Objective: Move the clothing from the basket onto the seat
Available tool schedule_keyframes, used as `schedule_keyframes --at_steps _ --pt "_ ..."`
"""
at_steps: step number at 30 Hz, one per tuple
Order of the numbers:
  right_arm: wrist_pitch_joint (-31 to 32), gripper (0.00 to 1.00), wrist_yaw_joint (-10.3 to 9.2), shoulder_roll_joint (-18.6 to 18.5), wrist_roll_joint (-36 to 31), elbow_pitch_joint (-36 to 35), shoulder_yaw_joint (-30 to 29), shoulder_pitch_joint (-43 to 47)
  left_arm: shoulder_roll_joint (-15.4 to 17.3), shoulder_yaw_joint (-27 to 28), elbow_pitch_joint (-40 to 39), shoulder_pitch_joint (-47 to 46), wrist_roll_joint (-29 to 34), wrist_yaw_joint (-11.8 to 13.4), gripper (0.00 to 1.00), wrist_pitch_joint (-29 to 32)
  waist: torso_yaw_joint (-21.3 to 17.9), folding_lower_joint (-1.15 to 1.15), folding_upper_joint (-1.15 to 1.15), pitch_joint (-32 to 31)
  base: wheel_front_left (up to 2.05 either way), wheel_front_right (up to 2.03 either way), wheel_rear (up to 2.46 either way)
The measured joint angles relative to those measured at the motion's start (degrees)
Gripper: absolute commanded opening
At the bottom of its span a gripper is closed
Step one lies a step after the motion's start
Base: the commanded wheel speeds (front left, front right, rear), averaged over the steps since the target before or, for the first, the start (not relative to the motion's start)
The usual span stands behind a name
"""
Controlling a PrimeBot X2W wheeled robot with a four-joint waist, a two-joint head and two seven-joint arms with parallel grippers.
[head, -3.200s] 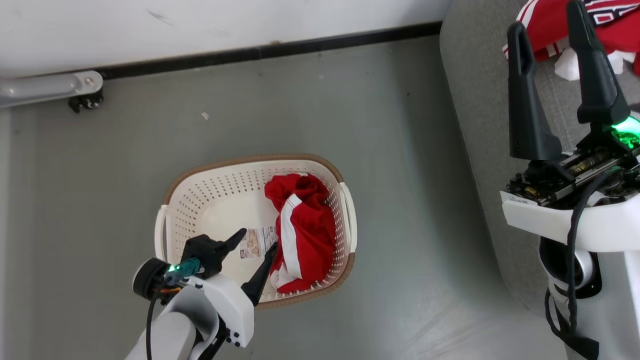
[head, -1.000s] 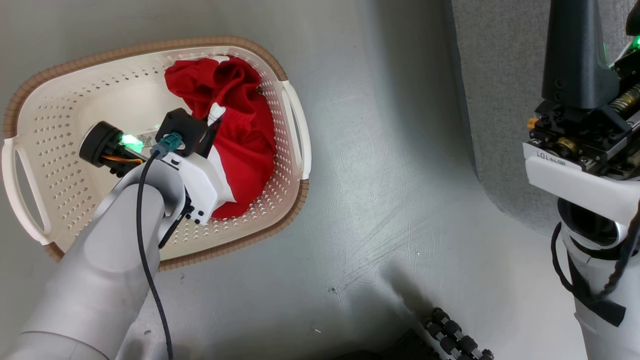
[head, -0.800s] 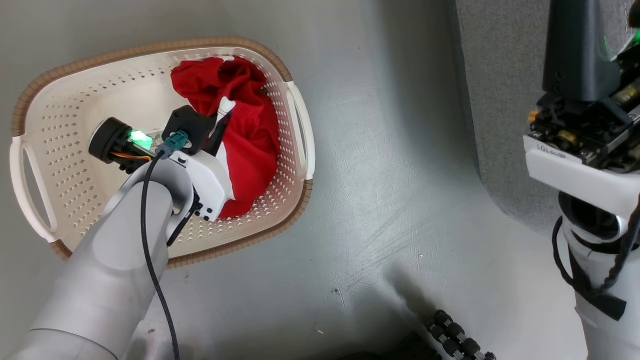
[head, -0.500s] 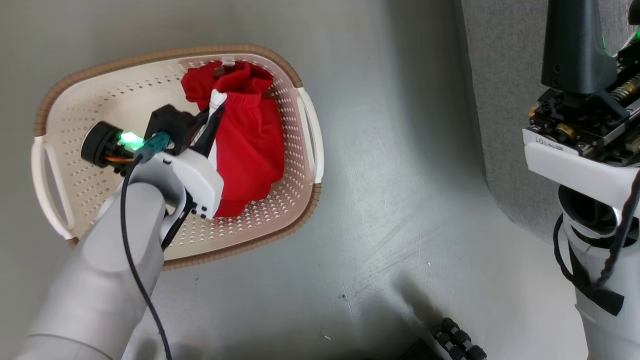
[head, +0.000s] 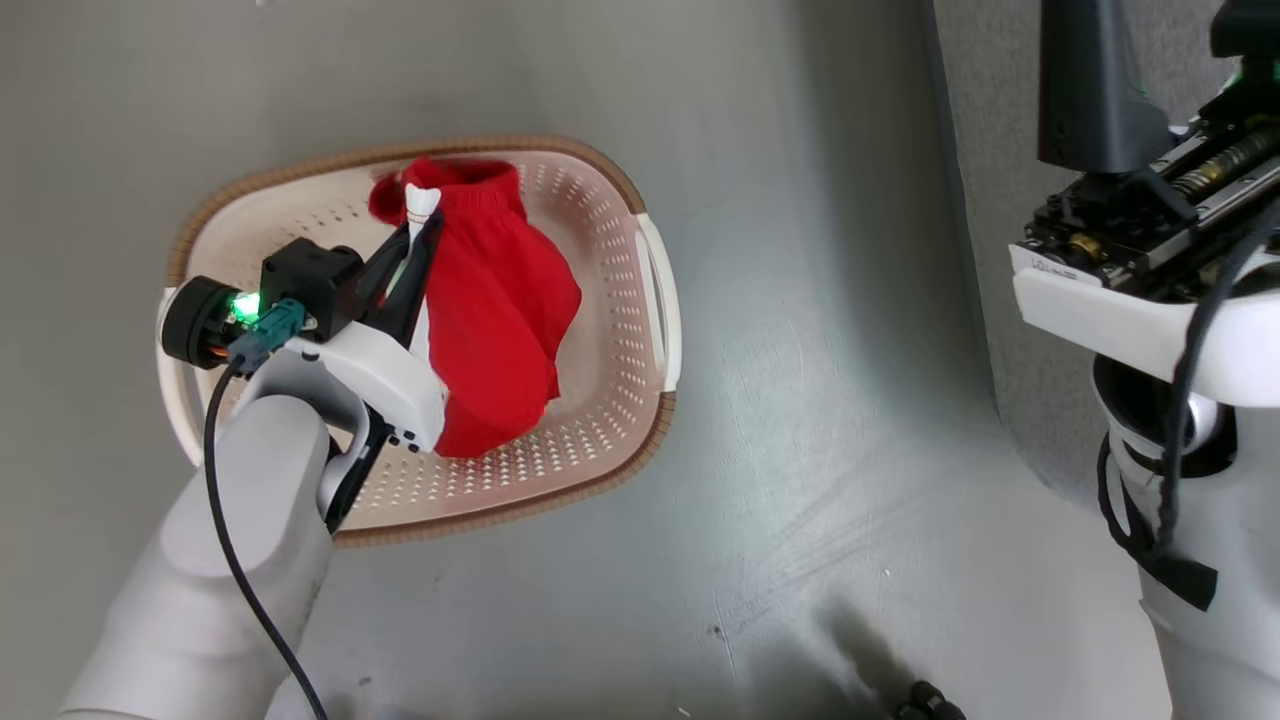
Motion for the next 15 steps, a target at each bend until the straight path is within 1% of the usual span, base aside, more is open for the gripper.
schedule_keyframes --at_steps 9,15 --pt "0.00 1.00 0.00 -0.04 -1.26 3.55 -0.13 0.72 -0.07 2.10 -3.89 2.94 -1.78 0.01 0.00 -0.69 1.72 0.00 0.00 -4.52 0.00 0.00 0.00" --pt "0.00 1.00 0.00 -0.04 -1.86 6.39 -0.32 4.13 -0.26 4.23 -6.55 5.48 -3.85 0.01 0.00 -0.82 2.72 0.00 0.00 -8.12 0.00 0.00 0.00"
